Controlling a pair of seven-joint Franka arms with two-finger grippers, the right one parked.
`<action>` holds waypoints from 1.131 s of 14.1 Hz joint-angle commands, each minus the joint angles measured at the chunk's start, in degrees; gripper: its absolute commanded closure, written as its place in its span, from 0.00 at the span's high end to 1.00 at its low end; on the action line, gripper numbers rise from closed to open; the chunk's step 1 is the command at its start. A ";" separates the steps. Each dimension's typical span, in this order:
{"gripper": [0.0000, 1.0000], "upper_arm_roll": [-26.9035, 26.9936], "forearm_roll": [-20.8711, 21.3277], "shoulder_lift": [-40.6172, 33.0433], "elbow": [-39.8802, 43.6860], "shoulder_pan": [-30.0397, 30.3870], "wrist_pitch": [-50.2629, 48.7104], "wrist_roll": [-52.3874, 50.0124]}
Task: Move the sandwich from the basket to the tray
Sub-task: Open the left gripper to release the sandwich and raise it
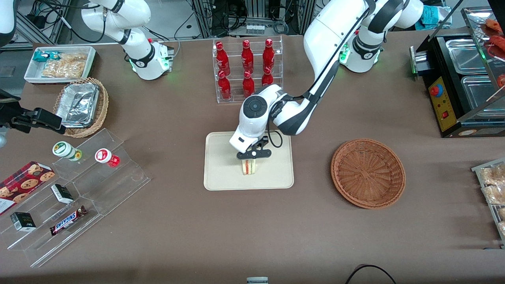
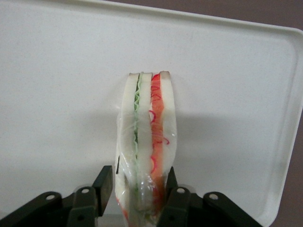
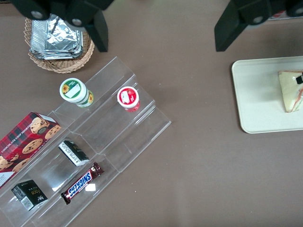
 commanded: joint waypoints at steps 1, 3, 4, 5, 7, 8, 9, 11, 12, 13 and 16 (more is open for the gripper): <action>1.00 0.28 0.78 -0.78 1.92 -0.25 -0.27 0.06; 1.00 0.28 1.04 -4.90 1.58 -0.16 -4.02 -0.04; 1.00 0.28 1.04 -7.10 1.84 0.10 -8.32 0.05; 1.00 0.37 1.13 -9.12 1.93 0.11 -11.84 0.31; 1.00 0.72 1.39 -12.99 1.93 0.37 -18.70 1.54; 1.00 1.59 1.83 -14.48 1.93 0.37 -23.00 1.11; 1.00 3.26 2.88 -15.37 2.10 0.11 -27.74 0.06; 1.00 3.71 2.98 -18.44 1.15 0.63 -30.77 0.22; 1.00 3.71 3.06 -19.15 0.10 2.81 -31.56 0.58; 1.00 3.54 3.06 -19.94 -0.70 5.01 -32.00 0.84; 1.00 3.62 2.98 -24.24 -6.49 10.11 -32.27 9.25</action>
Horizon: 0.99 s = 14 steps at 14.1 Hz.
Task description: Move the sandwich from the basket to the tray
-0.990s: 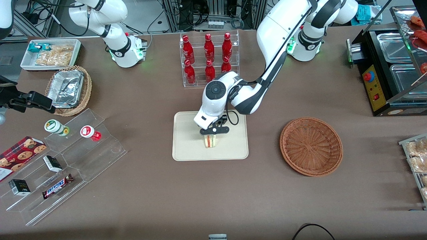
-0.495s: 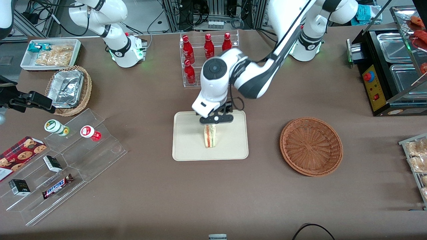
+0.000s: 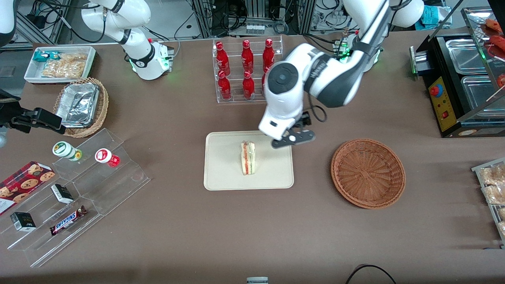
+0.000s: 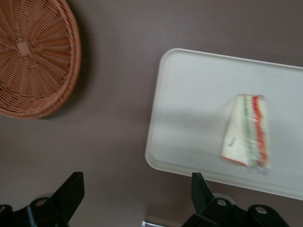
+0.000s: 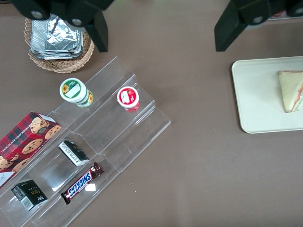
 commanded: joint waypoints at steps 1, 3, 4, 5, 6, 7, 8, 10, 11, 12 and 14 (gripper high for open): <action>1.00 -0.41 0.51 -7.01 -8.23 4.61 -0.75 6.72; 1.00 -0.41 0.51 -11.06 -12.54 8.74 -0.93 11.81; 1.00 -0.41 0.51 -13.26 -14.39 10.76 -1.36 14.80; 1.00 -0.41 0.51 -14.84 -15.63 12.87 -2.50 17.53; 1.00 -0.41 0.51 -16.25 -16.07 14.72 -4.42 20.77; 1.00 -0.41 0.51 -17.31 -16.08 16.48 -6.79 23.50; 1.00 -0.41 0.51 -18.63 -16.08 18.06 -8.47 25.88; 1.00 -1.45 -0.19 -21.18 -15.91 24.10 -12.33 31.84; 1.00 -3.38 -0.28 -21.88 -15.64 26.49 -14.35 35.45; 1.00 -4.27 -0.28 -23.72 -15.64 29.30 -15.77 38.70; 1.00 -4.98 -0.37 -25.57 -15.03 33.27 -17.97 44.51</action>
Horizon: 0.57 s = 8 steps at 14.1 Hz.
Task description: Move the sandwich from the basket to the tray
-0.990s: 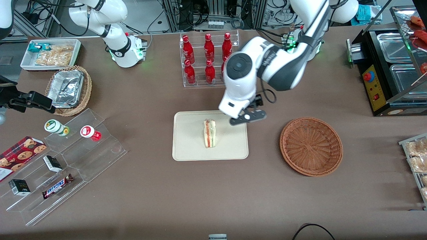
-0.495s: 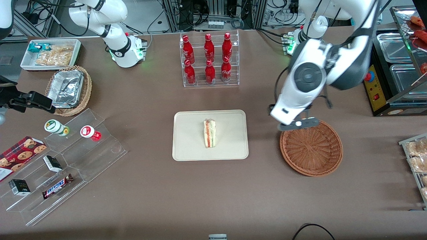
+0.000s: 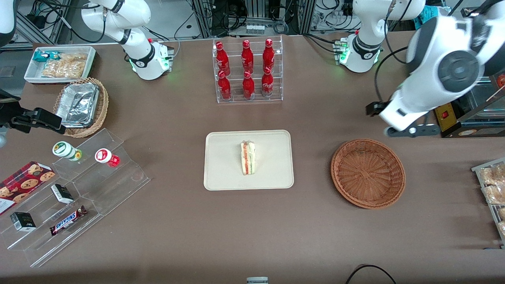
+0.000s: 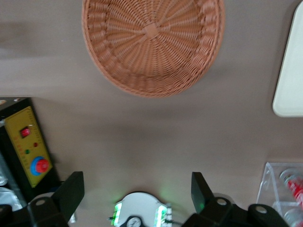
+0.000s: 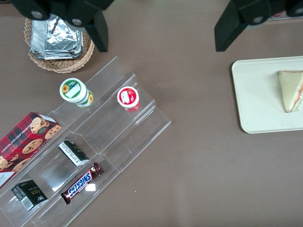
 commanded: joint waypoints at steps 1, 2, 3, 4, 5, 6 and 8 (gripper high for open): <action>1.00 -1.90 -0.34 -3.52 0.58 5.50 -3.95 7.42; 1.00 -1.72 -0.34 -3.53 2.25 6.30 -5.19 8.84; 1.00 -1.29 -0.16 -3.35 4.18 6.31 -5.12 9.03; 1.00 0.20 -0.07 -3.00 6.02 6.31 -4.77 9.03; 1.00 2.30 -0.25 -2.65 7.52 5.79 -4.59 9.03; 1.00 4.15 -0.51 -1.95 9.02 5.43 -4.33 9.03; 1.00 4.78 -0.51 -0.46 10.08 4.73 -0.40 8.77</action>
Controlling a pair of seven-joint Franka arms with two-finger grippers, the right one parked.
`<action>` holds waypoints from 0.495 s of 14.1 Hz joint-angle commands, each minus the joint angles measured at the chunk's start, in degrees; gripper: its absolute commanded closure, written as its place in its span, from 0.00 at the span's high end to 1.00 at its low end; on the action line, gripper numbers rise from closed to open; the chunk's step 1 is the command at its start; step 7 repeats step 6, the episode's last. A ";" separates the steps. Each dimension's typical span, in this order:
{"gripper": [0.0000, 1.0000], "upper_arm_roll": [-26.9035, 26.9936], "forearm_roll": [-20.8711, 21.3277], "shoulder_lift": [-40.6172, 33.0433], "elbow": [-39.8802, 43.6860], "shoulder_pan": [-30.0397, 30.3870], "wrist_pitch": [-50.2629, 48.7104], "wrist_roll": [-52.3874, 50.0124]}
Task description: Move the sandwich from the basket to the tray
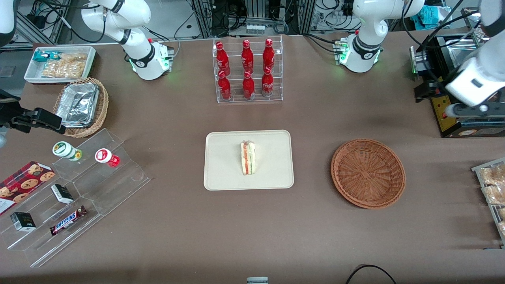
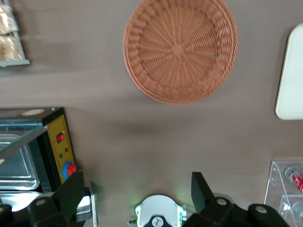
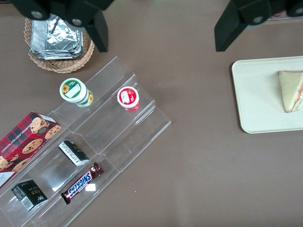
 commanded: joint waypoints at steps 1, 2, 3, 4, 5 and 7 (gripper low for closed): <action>1.00 0.87 -0.43 3.10 2.55 -0.92 4.31 0.14; 1.00 0.87 -0.43 4.06 2.98 -1.01 5.63 -0.12; 1.00 0.96 -0.87 4.94 4.73 -1.01 5.39 -0.12; 1.00 1.75 -3.22 5.65 6.22 -1.10 4.34 -0.12; 1.00 4.02 -6.81 5.57 6.50 -1.27 2.50 -0.21; 1.00 5.17 -9.02 5.13 6.59 -1.97 0.48 -0.13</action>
